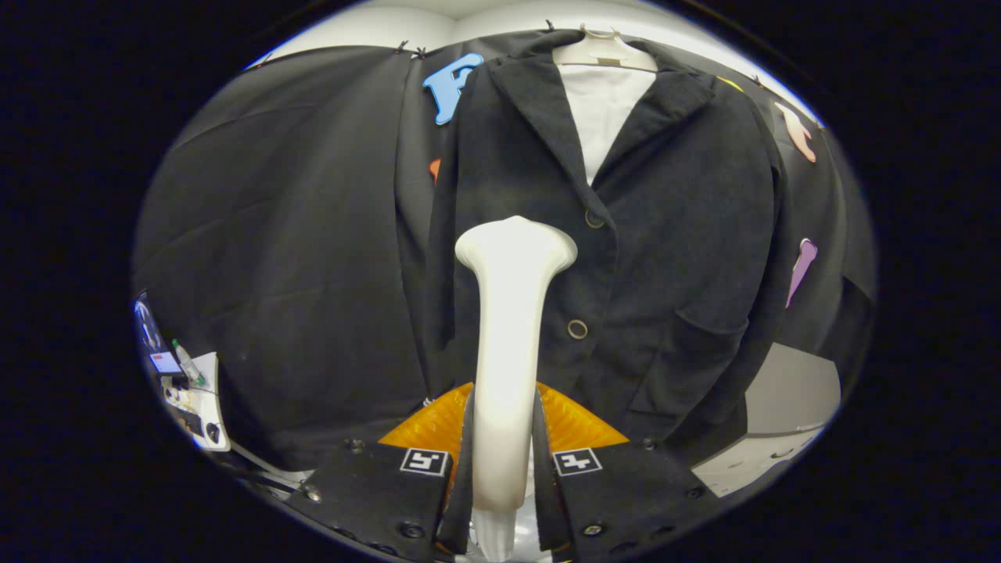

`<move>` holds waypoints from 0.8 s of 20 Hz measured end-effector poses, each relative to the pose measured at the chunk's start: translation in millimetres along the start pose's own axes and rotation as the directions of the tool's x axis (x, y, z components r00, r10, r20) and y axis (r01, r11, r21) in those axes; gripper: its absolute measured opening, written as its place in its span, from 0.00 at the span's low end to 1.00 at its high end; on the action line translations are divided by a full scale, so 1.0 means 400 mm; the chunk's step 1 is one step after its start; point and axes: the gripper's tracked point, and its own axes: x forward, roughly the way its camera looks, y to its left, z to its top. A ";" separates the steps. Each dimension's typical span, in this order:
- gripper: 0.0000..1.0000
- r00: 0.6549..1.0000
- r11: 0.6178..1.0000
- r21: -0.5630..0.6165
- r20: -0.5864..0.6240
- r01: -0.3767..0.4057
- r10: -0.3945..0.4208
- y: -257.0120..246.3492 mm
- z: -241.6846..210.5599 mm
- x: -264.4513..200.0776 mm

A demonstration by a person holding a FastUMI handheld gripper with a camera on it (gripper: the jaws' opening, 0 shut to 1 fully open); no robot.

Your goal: Iron the clothes twice with a garment steamer, once on the left side and once on the right side.

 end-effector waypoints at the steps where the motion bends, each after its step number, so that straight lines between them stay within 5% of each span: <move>1: 0.35 1.000 1.000 -0.001 -0.011 -0.002 0.002 -0.002 -0.013 0.002; 16: 0.36 0.988 1.000 0.001 -0.152 -0.013 0.013 0.000 -0.196 0.027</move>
